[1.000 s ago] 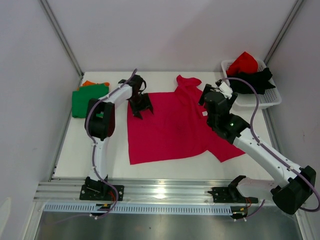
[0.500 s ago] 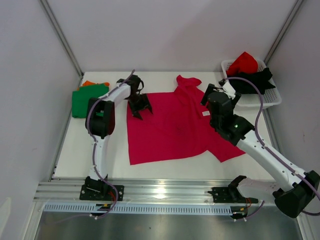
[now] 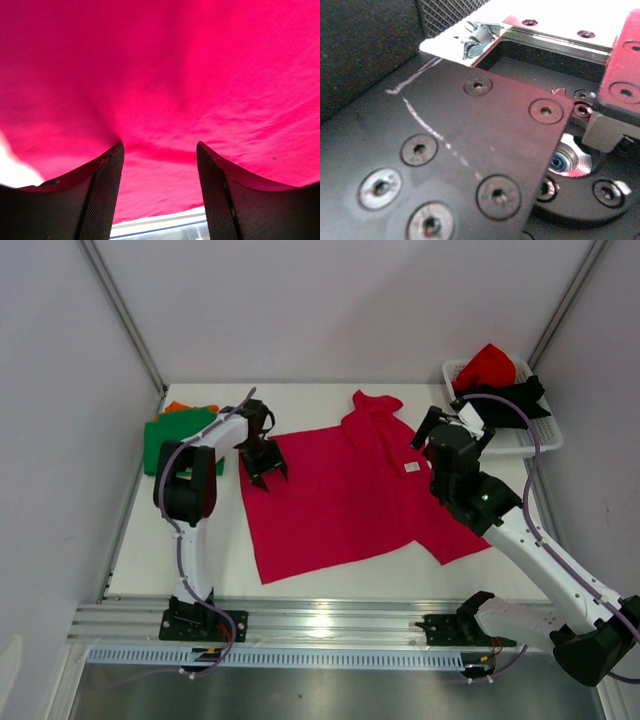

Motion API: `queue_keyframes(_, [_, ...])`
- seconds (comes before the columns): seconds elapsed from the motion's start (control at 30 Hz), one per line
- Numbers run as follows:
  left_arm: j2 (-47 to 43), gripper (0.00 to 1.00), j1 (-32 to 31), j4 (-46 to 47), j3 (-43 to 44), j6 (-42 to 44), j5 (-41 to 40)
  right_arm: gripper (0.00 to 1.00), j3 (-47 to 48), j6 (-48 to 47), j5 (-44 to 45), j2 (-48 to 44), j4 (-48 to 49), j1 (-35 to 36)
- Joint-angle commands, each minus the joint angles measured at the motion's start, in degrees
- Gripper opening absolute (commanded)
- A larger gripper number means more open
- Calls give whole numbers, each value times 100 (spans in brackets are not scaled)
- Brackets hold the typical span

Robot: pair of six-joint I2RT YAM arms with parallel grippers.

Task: Fold and stack the t-shirts
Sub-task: Flatten out the tshirt

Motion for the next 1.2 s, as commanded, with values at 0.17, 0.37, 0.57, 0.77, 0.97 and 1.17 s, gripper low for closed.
queue_keyframes(0.17, [-1082, 63, 449, -120, -540, 63, -933, 80, 149, 73, -98, -138, -108, -98])
queue_keyframes(0.37, [-1680, 63, 871, 468, -1270, 28, -477, 80, 176, 20, -98, -181, -100, -107])
queue_keyframes(0.57, [-1331, 64, 179, 268, -500, 265, -343, 80, 185, 73, -195, -33, -20, -116])
queue_keyframes(0.77, [-802, 64, -410, 266, -128, 239, -81, 80, 149, 205, -327, 91, -20, -98])
queue_keyframes(0.97, [-127, 64, -1026, -224, 628, 274, -378, 80, 150, 222, -327, 126, -3, -98])
queue_keyframes(1.17, [-37, 62, -1264, -286, 296, 265, -660, 80, 97, 275, -336, 82, -20, -107])
